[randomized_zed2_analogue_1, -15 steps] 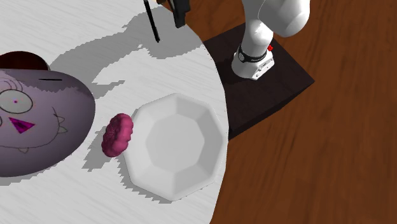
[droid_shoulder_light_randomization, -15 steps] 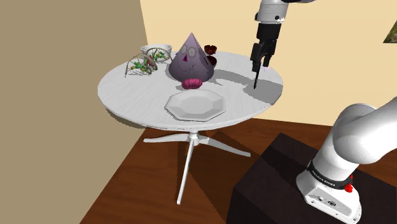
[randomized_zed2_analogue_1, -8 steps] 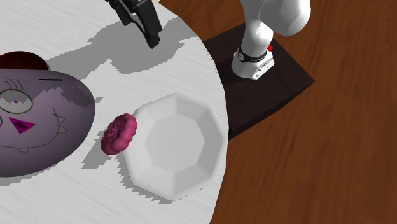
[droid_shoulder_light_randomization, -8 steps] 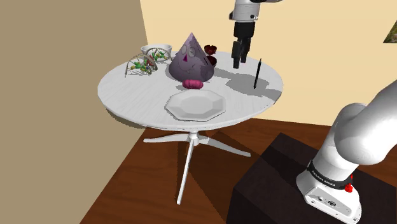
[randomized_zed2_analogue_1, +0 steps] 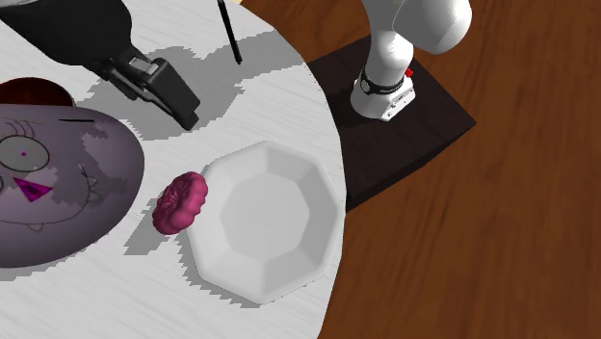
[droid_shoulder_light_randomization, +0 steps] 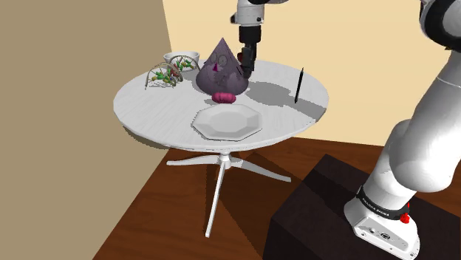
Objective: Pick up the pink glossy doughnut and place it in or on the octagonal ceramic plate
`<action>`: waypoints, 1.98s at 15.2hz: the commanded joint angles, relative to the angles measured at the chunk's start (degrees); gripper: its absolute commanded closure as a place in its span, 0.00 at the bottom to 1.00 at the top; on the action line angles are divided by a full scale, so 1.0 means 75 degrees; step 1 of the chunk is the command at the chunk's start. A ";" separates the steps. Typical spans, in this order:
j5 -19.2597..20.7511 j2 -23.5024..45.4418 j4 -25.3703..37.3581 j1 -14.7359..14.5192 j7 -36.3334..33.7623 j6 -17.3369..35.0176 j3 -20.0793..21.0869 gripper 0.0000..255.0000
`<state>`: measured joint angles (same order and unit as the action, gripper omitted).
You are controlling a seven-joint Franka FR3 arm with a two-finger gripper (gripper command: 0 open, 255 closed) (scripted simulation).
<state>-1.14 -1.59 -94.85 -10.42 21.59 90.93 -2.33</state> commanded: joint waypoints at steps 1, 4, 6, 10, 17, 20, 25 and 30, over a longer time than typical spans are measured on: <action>0.0005 0.0636 0.0786 -0.0082 0.0369 -0.0160 0.0074 0.00; 0.0039 0.1540 0.1965 -0.0227 0.0812 -0.0448 0.0237 0.00; 0.0086 0.2176 0.2844 -0.0335 0.1091 -0.0699 0.0356 0.00; 0.0244 0.3642 0.5025 -0.0612 0.1622 -0.1430 0.0601 0.00; 0.0231 0.3245 0.3772 -0.0597 0.1630 -0.0574 0.0602 0.00; 0.0228 0.3168 0.3489 -0.0593 0.1630 -0.0368 0.0602 0.00; 0.0228 0.3170 0.3493 -0.0593 0.1630 -0.0370 0.0602 0.00; 0.0228 0.3172 0.3498 -0.0593 0.1630 -0.0373 0.0602 1.00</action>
<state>0.58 22.20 -68.62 -14.87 33.82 88.13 2.18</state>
